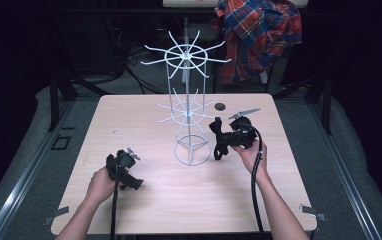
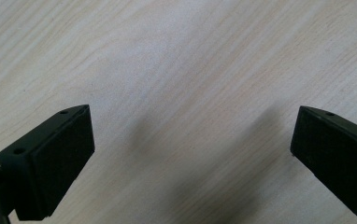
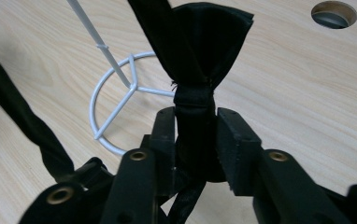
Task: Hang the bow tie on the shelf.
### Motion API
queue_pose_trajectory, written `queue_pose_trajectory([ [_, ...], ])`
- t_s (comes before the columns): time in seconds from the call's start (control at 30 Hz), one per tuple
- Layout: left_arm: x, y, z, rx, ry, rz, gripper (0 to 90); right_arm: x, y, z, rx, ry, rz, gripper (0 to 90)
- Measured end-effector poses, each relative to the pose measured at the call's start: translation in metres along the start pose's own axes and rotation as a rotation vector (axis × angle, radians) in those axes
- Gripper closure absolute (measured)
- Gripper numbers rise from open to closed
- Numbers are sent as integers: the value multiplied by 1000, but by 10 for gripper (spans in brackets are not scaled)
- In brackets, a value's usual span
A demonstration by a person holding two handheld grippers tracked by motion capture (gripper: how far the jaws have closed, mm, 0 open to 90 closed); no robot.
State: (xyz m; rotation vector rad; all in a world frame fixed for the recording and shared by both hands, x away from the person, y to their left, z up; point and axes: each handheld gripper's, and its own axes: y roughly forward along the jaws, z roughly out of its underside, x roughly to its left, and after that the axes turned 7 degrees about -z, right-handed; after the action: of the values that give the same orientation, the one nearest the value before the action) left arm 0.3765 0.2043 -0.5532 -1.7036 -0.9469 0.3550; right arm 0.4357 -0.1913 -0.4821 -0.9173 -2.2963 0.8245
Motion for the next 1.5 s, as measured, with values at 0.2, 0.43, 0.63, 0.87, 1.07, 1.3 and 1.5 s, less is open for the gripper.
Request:
queue_pose_trajectory([
  [0.2, 0, 0, 0, 1, 0, -1, 0, 0, -3, 0, 1, -6, 1, 628],
  [0.43, 0, 0, 0, -1, -3, 0, 0, 0, -6, -1, -3, -13, 3, 572],
  [0.63, 0, 0, 0, -1, -2, -2, 0, 1, -8, -1, 3, -14, 3, 523],
  [0.87, 0, 0, 0, -3, -3, -5, 0, 3, -16, -2, 1, -28, 20, 475],
  [1.07, 1, 0, 1, 0, -3, -5, 0, 5, -30, -4, -3, -44, 44, 450],
  [1.3, 0, 0, -1, -8, -1, -6, 0, 8, -43, -4, 3, -51, 48, 409],
  [1.5, 0, 0, 0, -7, -2, -6, 0, 12, -52, -4, 16, -66, 46, 364],
])
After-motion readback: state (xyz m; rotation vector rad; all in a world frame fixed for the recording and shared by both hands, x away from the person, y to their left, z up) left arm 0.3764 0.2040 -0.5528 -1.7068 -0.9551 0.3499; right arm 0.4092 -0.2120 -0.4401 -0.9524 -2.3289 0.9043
